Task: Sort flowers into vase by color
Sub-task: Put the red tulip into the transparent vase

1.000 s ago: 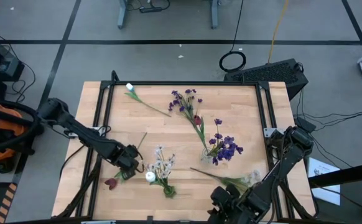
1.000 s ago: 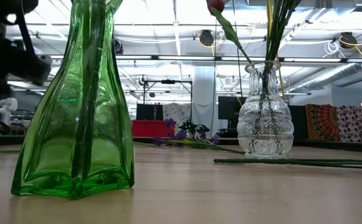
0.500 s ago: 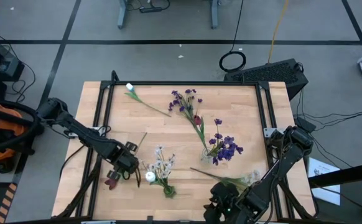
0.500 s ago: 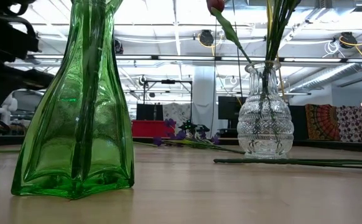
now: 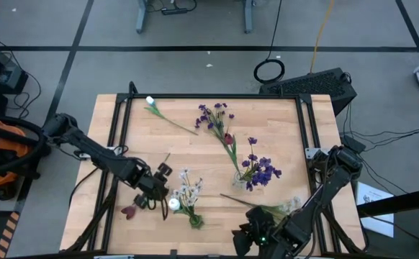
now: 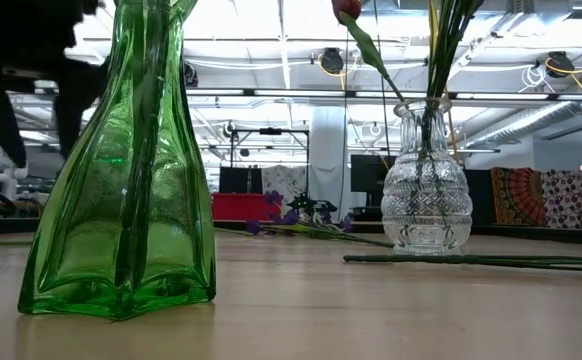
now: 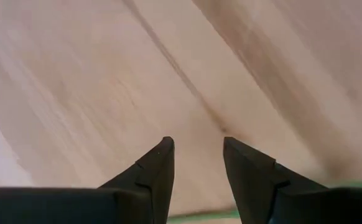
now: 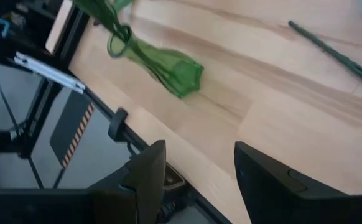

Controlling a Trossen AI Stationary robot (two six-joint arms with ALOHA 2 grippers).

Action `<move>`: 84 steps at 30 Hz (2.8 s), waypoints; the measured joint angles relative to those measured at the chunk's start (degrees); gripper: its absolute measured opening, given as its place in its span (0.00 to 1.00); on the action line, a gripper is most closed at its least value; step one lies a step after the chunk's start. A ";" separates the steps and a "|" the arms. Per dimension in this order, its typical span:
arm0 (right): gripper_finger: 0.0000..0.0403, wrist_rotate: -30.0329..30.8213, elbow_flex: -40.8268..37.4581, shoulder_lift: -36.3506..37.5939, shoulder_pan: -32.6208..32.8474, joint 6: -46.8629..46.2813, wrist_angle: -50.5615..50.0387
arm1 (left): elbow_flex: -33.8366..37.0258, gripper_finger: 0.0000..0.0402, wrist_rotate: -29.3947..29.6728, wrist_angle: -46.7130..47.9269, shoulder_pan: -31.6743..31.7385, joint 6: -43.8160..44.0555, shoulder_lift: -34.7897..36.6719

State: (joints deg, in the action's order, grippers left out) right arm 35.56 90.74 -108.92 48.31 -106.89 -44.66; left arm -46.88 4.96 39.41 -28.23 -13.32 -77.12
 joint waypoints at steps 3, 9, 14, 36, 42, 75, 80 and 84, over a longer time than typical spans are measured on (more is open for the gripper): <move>0.45 0.62 0.00 0.00 -0.49 -0.86 0.01 | -0.36 0.36 0.13 2.78 0.71 -14.86 0.00; 0.45 0.71 0.00 0.00 -1.34 -1.99 0.31 | 1.63 0.36 0.81 13.80 0.86 -36.65 -0.09; 0.45 0.71 0.00 0.00 -1.46 -2.03 0.36 | 5.05 0.36 0.95 14.13 -0.55 -42.84 -0.11; 0.45 0.82 0.00 0.00 -1.46 -2.29 0.61 | 7.14 0.35 -1.71 4.51 -5.66 -51.79 -7.45; 0.45 0.84 0.00 0.00 -1.46 -3.45 0.88 | 6.81 0.18 -1.89 5.41 -5.63 -52.13 -10.69; 0.00 -2.79 -16.17 17.35 8.48 6.45 -16.94 | 6.05 0.02 -3.02 0.46 21.04 -22.04 6.22; 0.00 -2.59 -33.32 30.73 12.36 5.29 -5.72 | 6.02 0.02 -0.18 -2.46 23.61 -12.22 6.60; 0.00 -2.61 -45.32 38.77 13.33 5.14 4.88 | 6.00 0.02 3.46 -5.66 25.49 -3.26 6.60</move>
State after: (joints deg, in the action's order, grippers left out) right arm 32.95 45.42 -70.15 61.65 -101.75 -39.78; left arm -40.88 8.43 33.75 -2.75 -16.58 -70.52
